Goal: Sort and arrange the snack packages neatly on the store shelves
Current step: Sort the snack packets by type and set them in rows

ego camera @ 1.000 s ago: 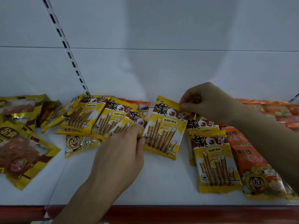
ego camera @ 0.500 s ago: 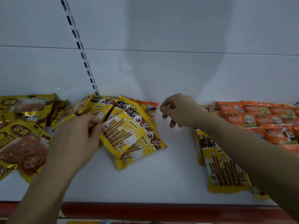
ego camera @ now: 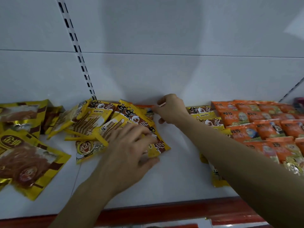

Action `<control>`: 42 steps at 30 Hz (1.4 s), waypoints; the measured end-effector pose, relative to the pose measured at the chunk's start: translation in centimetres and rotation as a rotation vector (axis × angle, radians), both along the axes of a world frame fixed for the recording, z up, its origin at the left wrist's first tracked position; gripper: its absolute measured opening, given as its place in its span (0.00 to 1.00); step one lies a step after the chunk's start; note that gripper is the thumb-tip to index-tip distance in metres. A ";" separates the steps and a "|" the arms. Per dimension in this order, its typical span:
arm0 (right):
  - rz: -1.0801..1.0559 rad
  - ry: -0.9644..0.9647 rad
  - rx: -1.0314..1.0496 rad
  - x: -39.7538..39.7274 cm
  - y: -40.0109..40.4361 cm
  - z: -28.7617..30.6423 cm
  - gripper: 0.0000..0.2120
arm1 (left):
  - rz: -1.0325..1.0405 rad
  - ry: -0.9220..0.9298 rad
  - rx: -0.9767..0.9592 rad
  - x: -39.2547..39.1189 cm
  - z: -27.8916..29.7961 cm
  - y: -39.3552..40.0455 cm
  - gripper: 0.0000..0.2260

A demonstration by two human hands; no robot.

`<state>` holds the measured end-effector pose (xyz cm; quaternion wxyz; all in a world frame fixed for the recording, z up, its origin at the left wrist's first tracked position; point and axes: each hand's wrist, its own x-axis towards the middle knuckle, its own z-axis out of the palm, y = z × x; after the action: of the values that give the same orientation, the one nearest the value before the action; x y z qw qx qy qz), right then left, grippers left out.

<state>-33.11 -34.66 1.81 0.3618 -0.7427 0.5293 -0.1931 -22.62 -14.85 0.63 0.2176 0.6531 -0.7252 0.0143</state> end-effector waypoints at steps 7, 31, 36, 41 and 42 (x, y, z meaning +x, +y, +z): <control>-0.154 -0.246 0.075 -0.2 0.6 0.7 0.16 | 0.071 -0.129 0.051 0.9 -0.6 0.0 0.14; -0.309 -0.753 0.012 -21.5 0.5 7.4 0.10 | -0.201 -0.160 0.605 -11.1 2.5 -14.2 0.58; -0.217 -0.718 0.075 -20.9 -0.6 7.4 0.10 | -0.121 -0.169 0.660 -6.8 3.5 -11.9 0.59; -0.136 -0.732 0.151 -19.8 -0.9 7.4 0.10 | -0.031 0.099 0.554 -4.4 4.8 -9.6 0.56; -0.129 -0.749 0.173 -19.6 -1.0 7.4 0.10 | -0.003 0.258 0.447 -5.4 5.1 -9.5 0.53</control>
<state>-52.73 -35.65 9.17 0.5785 -0.5528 0.4205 -0.4277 -27.98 -24.33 5.74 0.1587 0.6805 -0.6774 -0.2300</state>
